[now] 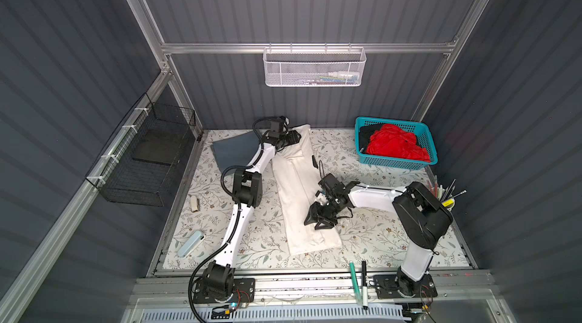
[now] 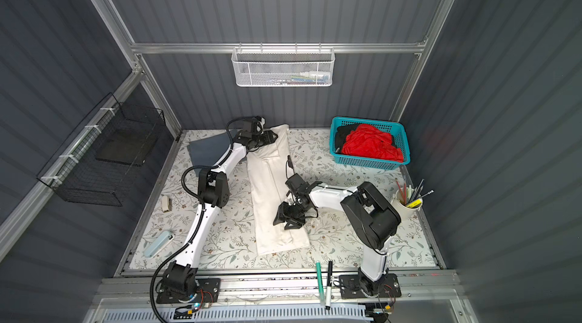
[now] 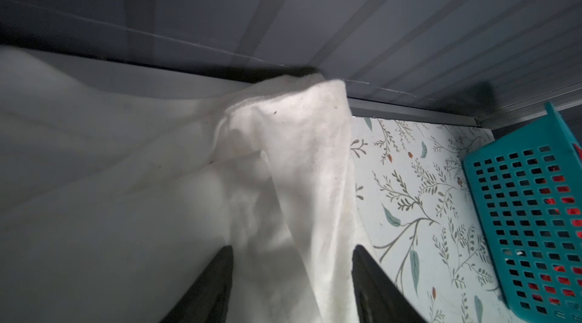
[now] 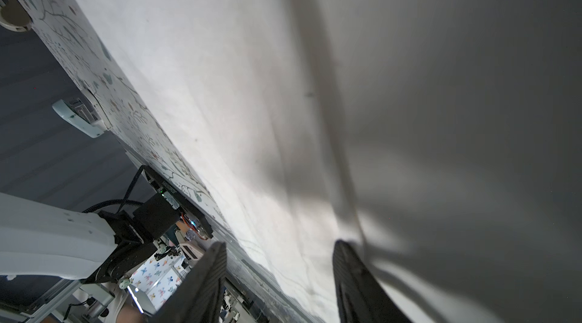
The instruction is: Fold and stack the t-shirts
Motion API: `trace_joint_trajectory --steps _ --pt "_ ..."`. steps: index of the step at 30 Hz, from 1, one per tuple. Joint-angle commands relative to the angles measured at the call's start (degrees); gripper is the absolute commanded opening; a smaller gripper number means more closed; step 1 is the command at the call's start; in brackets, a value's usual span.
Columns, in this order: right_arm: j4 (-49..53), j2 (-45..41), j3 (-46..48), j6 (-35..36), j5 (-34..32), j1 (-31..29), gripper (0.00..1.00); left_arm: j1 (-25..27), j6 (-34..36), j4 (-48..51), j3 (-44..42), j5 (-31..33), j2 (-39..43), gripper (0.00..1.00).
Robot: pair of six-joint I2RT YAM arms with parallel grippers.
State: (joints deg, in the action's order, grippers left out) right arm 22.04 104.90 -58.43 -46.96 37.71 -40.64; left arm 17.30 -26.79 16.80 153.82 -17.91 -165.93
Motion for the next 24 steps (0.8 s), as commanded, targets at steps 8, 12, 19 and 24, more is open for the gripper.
trace_joint_trajectory --steps 8,12,19,24 --pt "9.1 -6.0 -1.7 0.8 -8.0 -3.0 0.58 -0.1 3.0 -2.7 -13.3 -7.7 10.9 0.64" --pt "13.3 -13.4 -1.7 1.9 -14.3 -2.6 0.6 1.8 7.8 3.0 -26.3 0.7 26.6 0.65" --pt "15.7 -24.9 4.4 3.5 -25.1 1.0 0.55 7.0 3.8 11.0 -65.2 16.7 57.3 0.61" --pt "13.0 -27.6 10.8 6.0 -24.5 4.5 0.51 16.5 -5.4 19.0 -86.8 21.4 75.5 0.57"
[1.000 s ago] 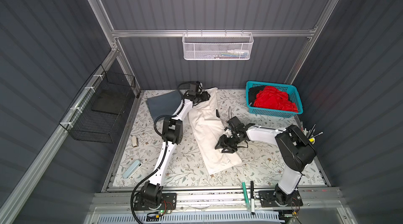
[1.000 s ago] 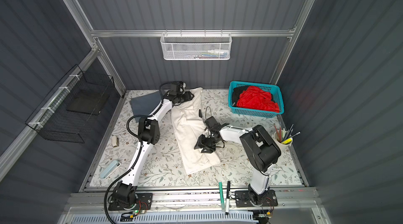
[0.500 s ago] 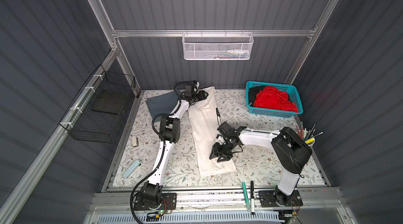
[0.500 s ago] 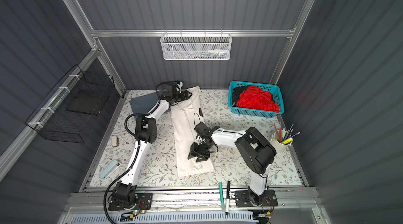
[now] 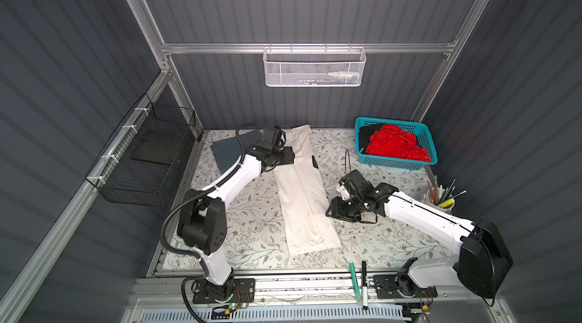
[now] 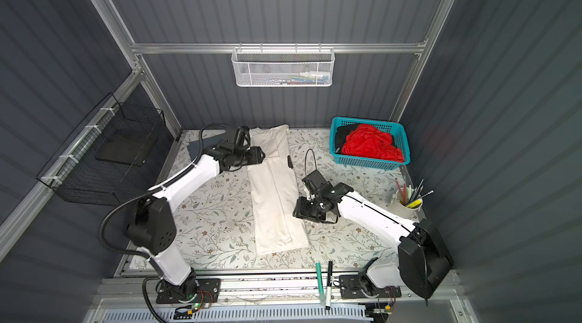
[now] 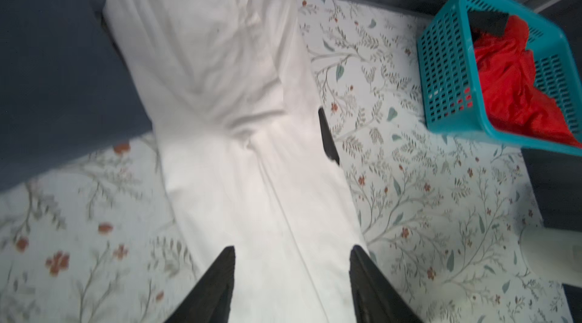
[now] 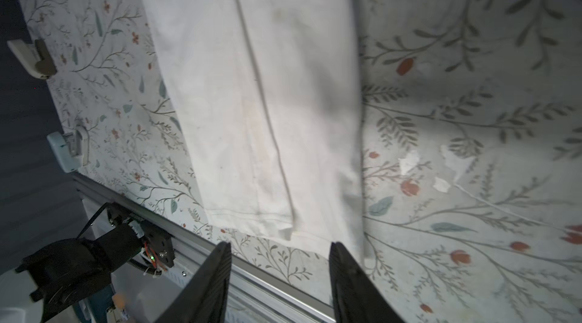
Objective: Fold and stack the t-shirts
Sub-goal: 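Move both grippers to the strip end nearest the robot and grasp it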
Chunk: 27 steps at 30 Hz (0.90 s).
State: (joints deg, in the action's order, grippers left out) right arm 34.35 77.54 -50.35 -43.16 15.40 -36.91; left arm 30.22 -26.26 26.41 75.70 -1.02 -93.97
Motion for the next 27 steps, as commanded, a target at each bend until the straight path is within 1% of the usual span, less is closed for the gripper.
trace_joint_trajectory --steps 1,2,5,8,10,12,15,16,18,24,27 --pt "-0.2 -0.4 3.8 2.5 -1.8 0.9 0.5 5.5 -9.0 9.8 -13.8 3.9 7.4 0.55" --pt "-0.9 -0.3 4.8 2.7 -1.3 0.9 0.49 7.3 -12.1 10.1 -18.0 3.3 10.9 0.53" --pt "-3.7 0.6 7.4 3.0 1.0 0.9 0.45 13.1 -18.6 10.4 -26.2 1.1 18.2 0.5" --pt "-5.3 1.7 9.3 3.1 2.3 1.0 0.42 18.0 -20.8 9.7 -29.2 -1.7 19.9 0.49" --pt "-6.0 2.0 10.7 3.1 2.5 0.8 0.42 21.1 -21.9 12.0 -28.3 -0.5 18.5 0.49" --pt "-7.7 1.8 12.1 3.0 3.3 0.6 0.42 22.8 -22.8 14.6 -27.6 1.0 16.2 0.49" --pt "-8.7 1.4 13.0 2.8 3.3 0.0 0.43 25.0 -24.0 15.3 -27.3 1.1 12.6 0.49" --pt "-8.5 1.7 13.0 2.8 3.3 -0.2 0.43 25.6 -24.5 15.4 -27.2 1.1 11.8 0.49" --pt "-8.6 2.4 13.1 2.8 5.5 -0.6 0.43 26.8 -25.4 16.8 -26.3 2.3 10.0 0.48" --pt "-9.9 3.3 13.7 3.0 6.3 -1.7 0.43 29.5 -25.9 17.2 -23.3 3.0 6.4 0.48" --pt "-9.2 4.0 13.8 3.5 6.4 -1.8 0.4 30.2 -27.2 17.5 -23.3 3.0 6.0 0.48"
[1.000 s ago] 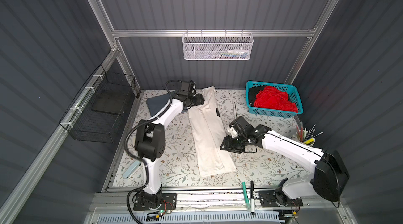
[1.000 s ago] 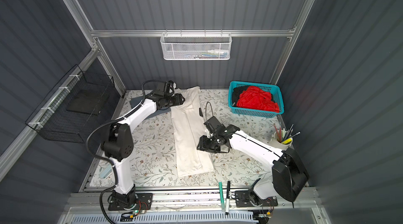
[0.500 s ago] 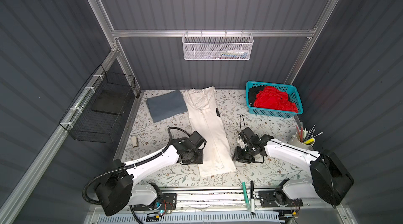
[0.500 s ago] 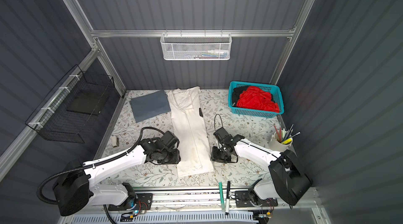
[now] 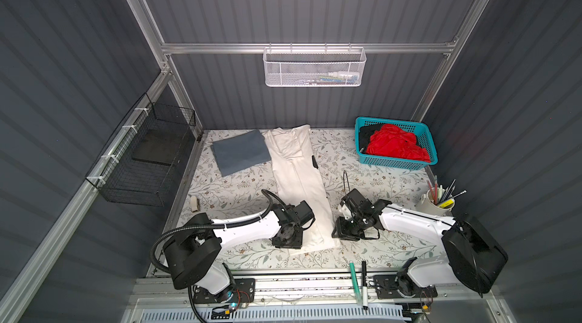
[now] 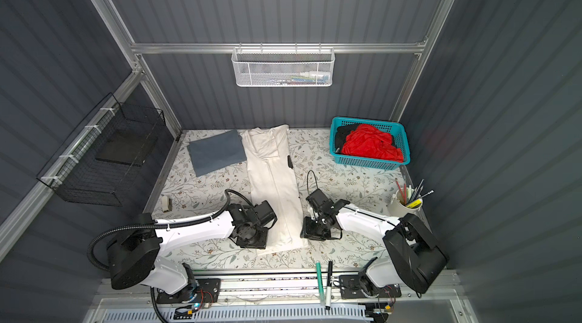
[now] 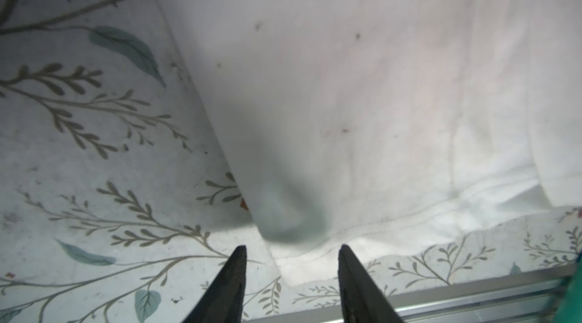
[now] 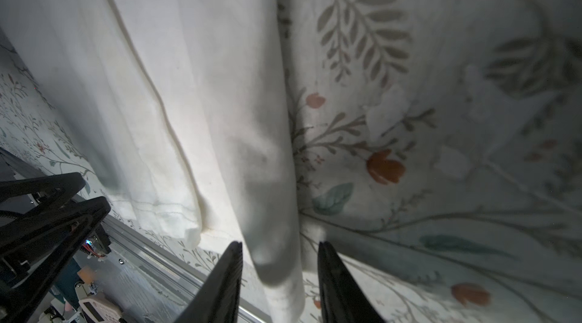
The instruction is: Fold and stack the t-shirts
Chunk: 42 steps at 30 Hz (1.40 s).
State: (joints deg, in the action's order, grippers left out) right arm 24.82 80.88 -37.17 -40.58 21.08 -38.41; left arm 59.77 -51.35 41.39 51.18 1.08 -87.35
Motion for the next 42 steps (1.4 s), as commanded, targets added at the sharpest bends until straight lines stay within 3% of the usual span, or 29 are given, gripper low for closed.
trace_joint_trajectory --steps 1,5,9,17,21,26,32,38,42 --pt "0.4 0.7 0.8 1.1 0.9 -0.4 0.39 0.9 -2.7 2.9 0.8 0.9 -0.5 0.48" --pt "0.8 -0.3 2.2 0.6 0.7 -0.5 0.27 2.3 -4.7 3.2 -1.5 0.2 1.9 0.48" --pt "0.8 -0.9 3.1 0.2 0.7 -0.6 0.24 2.9 -4.5 -1.3 -3.6 -2.1 3.2 0.47" --pt "0.1 0.0 2.9 -0.4 1.0 -0.8 0.08 3.1 -5.2 -3.1 -4.3 -0.5 0.0 0.44" --pt "-0.1 0.4 2.8 -0.2 1.4 -0.9 0.08 3.2 -5.9 -3.0 -5.1 0.3 0.0 0.38" --pt "-0.2 1.1 3.0 -0.2 1.7 -1.0 0.08 3.2 -7.3 -2.6 -6.8 0.5 0.8 0.18" --pt "-0.5 1.7 3.8 -1.6 0.6 -1.0 0.04 3.3 -6.8 0.1 -7.9 1.0 5.8 0.02" --pt "-0.5 2.9 4.0 -2.8 -0.8 -1.0 0.0 3.4 -5.7 -0.3 -13.0 -0.2 13.4 0.0" --pt "-0.1 3.9 3.7 -3.2 -1.2 -1.0 0.0 3.3 -5.8 -1.4 -17.4 -1.3 16.8 0.06"
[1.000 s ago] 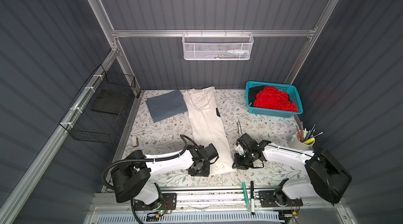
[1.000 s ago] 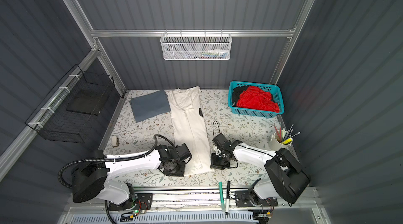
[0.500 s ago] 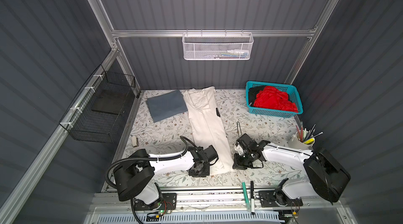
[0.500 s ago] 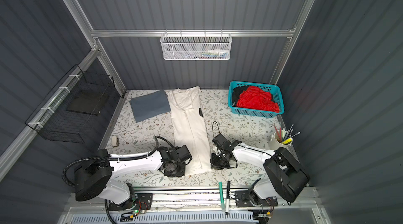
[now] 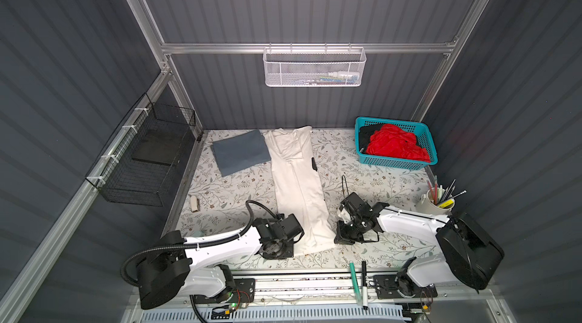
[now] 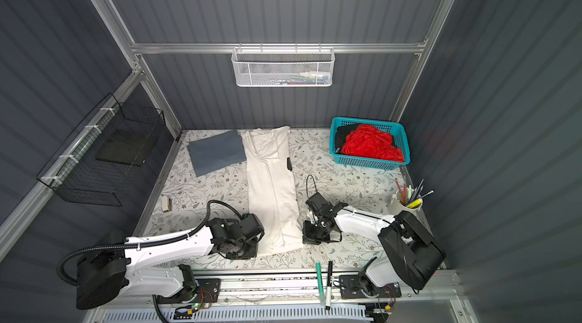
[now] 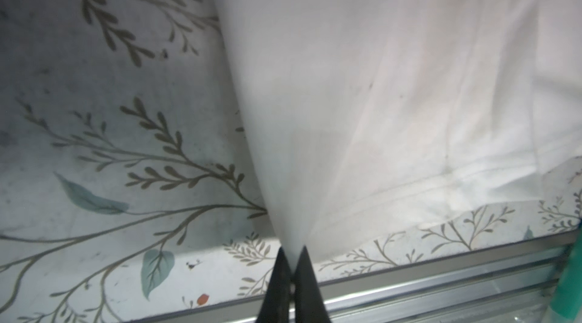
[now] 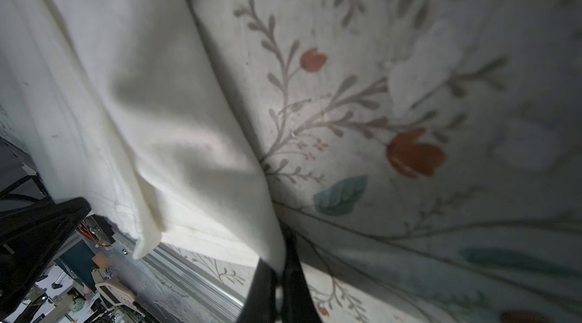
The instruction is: Fold and stack the t-shirts
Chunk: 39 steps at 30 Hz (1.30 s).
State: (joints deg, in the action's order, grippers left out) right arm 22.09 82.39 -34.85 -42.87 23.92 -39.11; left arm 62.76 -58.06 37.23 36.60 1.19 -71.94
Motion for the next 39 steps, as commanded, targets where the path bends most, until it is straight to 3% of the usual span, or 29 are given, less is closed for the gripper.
trace_joint_trajectory --steps 1,6,17,22,30,35,39 --pt "2.8 2.6 1.2 -0.9 -4.0 -0.3 0.0 0.3 0.6 2.0 -4.1 -1.5 1.9 0.09" --pt "3.1 1.6 1.1 -1.5 -2.1 -0.4 0.0 0.4 0.3 -2.6 -7.0 -1.8 2.6 0.28" --pt "10.0 -12.2 2.3 -10.5 -4.0 -8.8 0.0 0.4 1.7 -5.4 -9.8 -4.9 11.0 0.32" --pt "8.9 -14.2 4.1 -15.3 -8.6 -11.7 0.0 0.4 0.9 -13.2 -13.9 -9.2 14.0 0.32" --pt "7.4 -14.9 5.7 -18.5 -10.6 -14.8 0.0 0.4 1.0 -17.3 -15.7 -14.1 9.9 0.33" --pt "6.3 -14.7 6.0 -19.0 -11.2 -15.5 0.0 0.4 0.6 -12.4 -15.5 -14.7 10.8 0.23" --pt "6.0 -15.0 6.3 -19.2 -11.2 -15.6 0.0 0.4 -0.3 -8.9 -15.5 -14.0 13.6 0.0"
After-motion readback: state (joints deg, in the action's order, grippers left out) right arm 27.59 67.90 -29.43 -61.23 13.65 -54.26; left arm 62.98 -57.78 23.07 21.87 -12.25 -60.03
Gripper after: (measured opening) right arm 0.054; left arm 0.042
